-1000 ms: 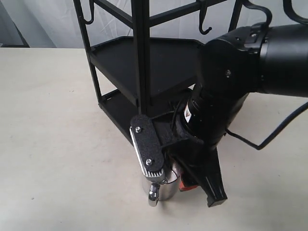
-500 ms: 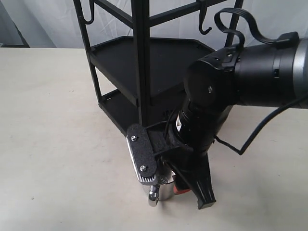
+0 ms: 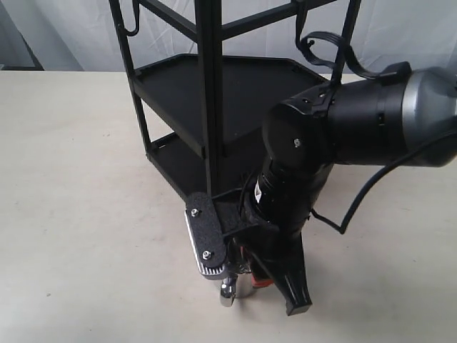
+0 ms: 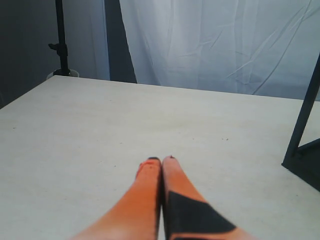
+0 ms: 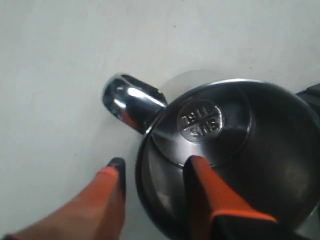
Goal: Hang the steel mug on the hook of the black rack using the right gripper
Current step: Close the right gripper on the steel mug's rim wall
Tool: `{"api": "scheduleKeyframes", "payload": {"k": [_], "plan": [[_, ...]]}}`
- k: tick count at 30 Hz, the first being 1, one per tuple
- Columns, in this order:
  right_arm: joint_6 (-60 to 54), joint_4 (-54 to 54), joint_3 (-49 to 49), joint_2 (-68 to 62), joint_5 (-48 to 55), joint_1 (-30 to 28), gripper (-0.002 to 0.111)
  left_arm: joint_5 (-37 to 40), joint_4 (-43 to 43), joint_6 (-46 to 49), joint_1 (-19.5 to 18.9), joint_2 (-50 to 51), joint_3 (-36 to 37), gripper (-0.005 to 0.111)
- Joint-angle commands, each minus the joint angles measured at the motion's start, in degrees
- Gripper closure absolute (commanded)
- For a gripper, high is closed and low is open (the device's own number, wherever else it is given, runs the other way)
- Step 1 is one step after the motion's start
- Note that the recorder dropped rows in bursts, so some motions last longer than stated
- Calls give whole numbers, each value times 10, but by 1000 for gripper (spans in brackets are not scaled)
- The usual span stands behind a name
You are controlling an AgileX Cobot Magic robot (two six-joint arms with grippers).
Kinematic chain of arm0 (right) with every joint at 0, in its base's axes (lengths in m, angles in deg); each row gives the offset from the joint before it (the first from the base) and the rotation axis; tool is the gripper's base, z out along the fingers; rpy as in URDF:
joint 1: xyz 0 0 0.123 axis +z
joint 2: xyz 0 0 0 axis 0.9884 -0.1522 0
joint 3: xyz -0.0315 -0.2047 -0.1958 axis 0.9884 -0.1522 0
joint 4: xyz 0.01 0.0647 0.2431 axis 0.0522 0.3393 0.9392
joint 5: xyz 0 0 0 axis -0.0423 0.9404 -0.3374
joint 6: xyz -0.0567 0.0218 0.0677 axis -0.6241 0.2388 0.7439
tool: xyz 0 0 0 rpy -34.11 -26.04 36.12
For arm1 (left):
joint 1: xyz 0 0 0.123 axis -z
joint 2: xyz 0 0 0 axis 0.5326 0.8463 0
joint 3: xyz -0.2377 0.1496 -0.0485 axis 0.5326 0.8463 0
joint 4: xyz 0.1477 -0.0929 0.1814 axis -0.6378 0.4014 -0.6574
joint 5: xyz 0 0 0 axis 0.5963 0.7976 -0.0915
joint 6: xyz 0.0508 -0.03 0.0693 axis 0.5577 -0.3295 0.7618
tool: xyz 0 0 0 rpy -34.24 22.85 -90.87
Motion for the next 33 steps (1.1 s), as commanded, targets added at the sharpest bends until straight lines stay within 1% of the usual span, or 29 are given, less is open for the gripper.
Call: {"api": "scheduleKeyframes", "payload": {"k": [1,4,7,10,14,19,24,28,33], "plan": [[-3,4,-3,0,11,0,95,1,-1,0,-2,-2,1,105],[0,8,-3,-1,15,0,109,1,-1,0,-2,-2,1,105],[2,45,-3,-1,15,0,109,1,-1,0,-2,-2,1,105],[2,113,-3,-1,18,0,109,1,-1,0,-2,-2,1,105],[2,207,-3,-1,47,0,109,1,-2,0,-2,-2,1,105],[2,298,-3,-1,90,0,109,1,-4,0,-2,-2,1,105],[2,377,-3,13,70,0,109,1,-9,0,-2,-2,1,105],[15,391,-3,25,57,0,109,1,-9,0,-2,-2,1,105],[43,391,-3,45,80,-1,109,1,-9,0,-2,-2,1,105]]}}
